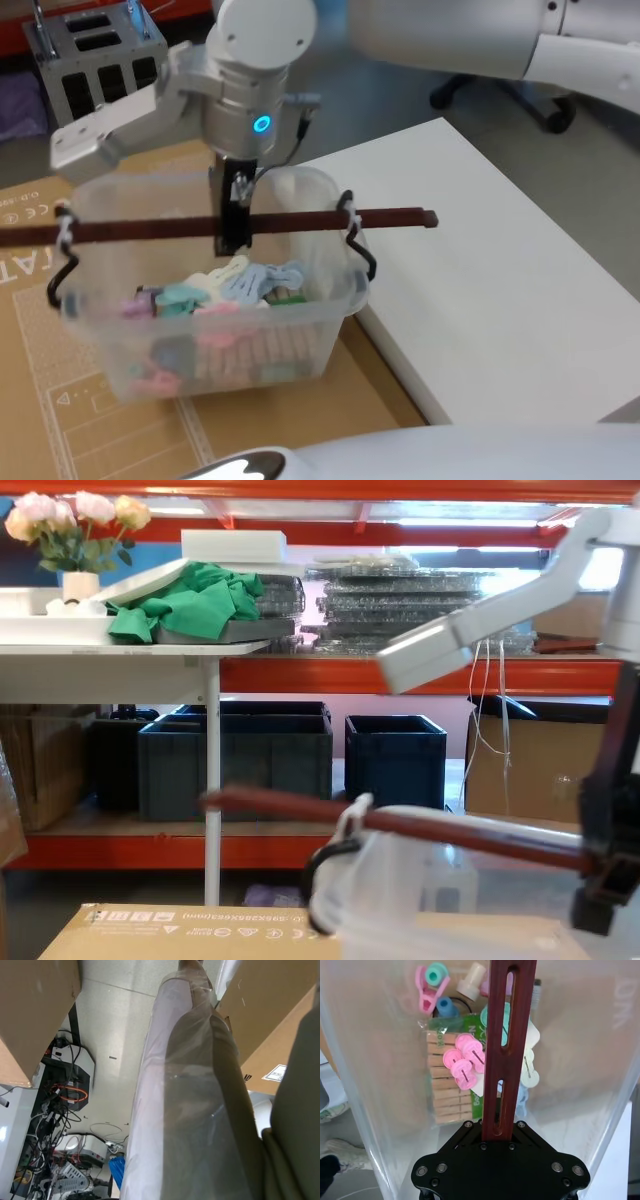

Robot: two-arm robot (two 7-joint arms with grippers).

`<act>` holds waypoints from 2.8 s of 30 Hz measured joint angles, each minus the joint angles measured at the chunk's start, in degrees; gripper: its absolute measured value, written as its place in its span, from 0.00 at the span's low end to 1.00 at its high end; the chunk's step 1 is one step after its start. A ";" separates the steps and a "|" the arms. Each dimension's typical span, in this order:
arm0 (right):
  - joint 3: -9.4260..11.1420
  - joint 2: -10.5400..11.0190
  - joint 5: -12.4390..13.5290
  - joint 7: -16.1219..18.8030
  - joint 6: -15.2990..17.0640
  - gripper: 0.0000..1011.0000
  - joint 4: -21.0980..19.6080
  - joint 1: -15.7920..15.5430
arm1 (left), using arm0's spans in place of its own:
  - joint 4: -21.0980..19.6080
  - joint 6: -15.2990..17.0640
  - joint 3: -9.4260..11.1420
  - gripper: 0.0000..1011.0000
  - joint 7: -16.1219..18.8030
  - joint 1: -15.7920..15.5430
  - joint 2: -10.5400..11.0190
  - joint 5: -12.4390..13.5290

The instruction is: Use one hand to grasp the basket and place it at the designated location.

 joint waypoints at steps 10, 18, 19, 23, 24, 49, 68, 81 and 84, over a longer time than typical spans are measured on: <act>1.36 2.27 1.57 2.39 2.89 0.00 1.51 0.74 | -0.01 0.00 0.00 0.00 0.00 0.00 -0.01 0.00; 3.41 4.25 3.49 4.03 4.65 0.00 2.25 1.66 | -0.01 0.00 0.00 0.00 0.00 0.00 0.00 0.00; 3.60 4.40 3.68 4.17 4.80 0.00 2.34 1.71 | -0.01 0.00 0.00 0.00 0.00 0.00 0.00 0.00; 4.77 5.23 5.48 5.84 6.93 0.00 4.22 2.32 | 0.03 0.00 0.00 0.00 0.00 0.00 0.01 0.01; 4.93 5.28 5.75 6.13 7.28 0.00 4.51 2.38 | 0.02 0.00 0.00 0.00 0.00 0.00 0.00 0.00; 9.75 11.23 7.34 9.41 13.44 0.00 12.34 3.25 | -0.01 0.00 0.00 0.00 0.00 0.00 0.00 0.00; 11.74 15.62 5.45 9.89 17.32 0.00 14.98 1.14 | -0.01 0.00 0.00 0.00 0.00 0.00 0.00 0.00; 13.03 18.88 4.45 9.10 22.68 0.00 16.07 -0.97 | 0.00 0.00 0.00 0.00 0.00 0.00 -0.01 0.00; 13.21 19.29 4.28 8.96 23.95 0.00 16.70 -1.68 | 0.00 0.00 0.00 0.00 0.00 0.00 0.00 0.00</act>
